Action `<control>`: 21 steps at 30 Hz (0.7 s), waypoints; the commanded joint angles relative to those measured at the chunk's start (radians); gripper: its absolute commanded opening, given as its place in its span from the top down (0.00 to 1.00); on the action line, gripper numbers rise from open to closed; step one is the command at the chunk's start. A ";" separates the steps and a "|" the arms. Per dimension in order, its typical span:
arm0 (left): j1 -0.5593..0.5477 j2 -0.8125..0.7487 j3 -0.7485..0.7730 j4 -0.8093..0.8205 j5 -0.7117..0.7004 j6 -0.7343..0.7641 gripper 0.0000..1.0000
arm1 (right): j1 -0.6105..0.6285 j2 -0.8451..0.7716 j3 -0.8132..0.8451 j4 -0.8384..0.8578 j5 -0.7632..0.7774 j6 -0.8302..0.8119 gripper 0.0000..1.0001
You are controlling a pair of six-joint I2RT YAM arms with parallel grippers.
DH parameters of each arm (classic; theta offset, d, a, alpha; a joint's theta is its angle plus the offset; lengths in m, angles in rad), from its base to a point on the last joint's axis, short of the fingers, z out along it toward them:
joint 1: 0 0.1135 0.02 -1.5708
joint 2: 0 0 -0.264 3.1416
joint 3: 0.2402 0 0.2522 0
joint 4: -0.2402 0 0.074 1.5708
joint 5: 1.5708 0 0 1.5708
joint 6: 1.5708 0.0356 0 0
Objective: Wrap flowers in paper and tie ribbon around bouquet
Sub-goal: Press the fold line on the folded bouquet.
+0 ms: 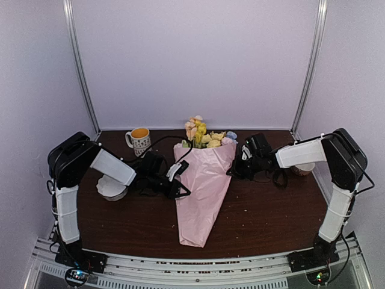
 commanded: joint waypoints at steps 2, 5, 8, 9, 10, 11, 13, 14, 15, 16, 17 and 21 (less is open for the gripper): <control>0.014 0.027 -0.044 -0.120 -0.043 0.013 1.00 | -0.019 0.008 0.034 0.021 0.008 -0.012 1.00; 0.015 0.032 -0.045 -0.118 -0.040 0.014 1.00 | -0.031 0.004 0.032 0.021 0.017 -0.011 0.81; 0.015 0.036 -0.045 -0.122 -0.041 0.019 1.00 | -0.051 0.004 0.035 0.025 0.034 -0.010 0.59; 0.015 0.038 -0.044 -0.122 -0.040 0.021 1.00 | -0.059 0.008 0.042 0.032 0.035 -0.008 0.56; 0.015 0.038 -0.044 -0.123 -0.040 0.022 1.00 | -0.069 0.014 0.048 0.045 0.033 -0.006 0.55; 0.015 0.039 -0.042 -0.123 -0.040 0.022 1.00 | -0.079 0.021 0.055 0.056 0.033 0.001 0.55; 0.015 0.042 -0.038 -0.125 -0.038 0.022 1.00 | -0.091 0.041 0.078 0.085 0.017 0.021 0.55; 0.015 0.043 -0.037 -0.126 -0.037 0.022 1.00 | -0.095 0.053 0.092 0.088 0.013 0.028 0.55; 0.015 0.043 -0.035 -0.126 -0.037 0.023 1.00 | -0.097 0.064 0.112 0.084 0.015 0.032 0.55; 0.014 0.044 -0.035 -0.127 -0.037 0.024 1.00 | -0.098 0.075 0.131 0.074 0.020 0.032 0.54; 0.015 0.046 -0.034 -0.128 -0.037 0.025 1.00 | -0.100 0.088 0.152 0.062 0.025 0.029 0.55; 0.016 0.054 -0.028 -0.131 -0.035 0.027 1.00 | -0.111 0.145 0.223 -0.015 0.041 0.024 0.62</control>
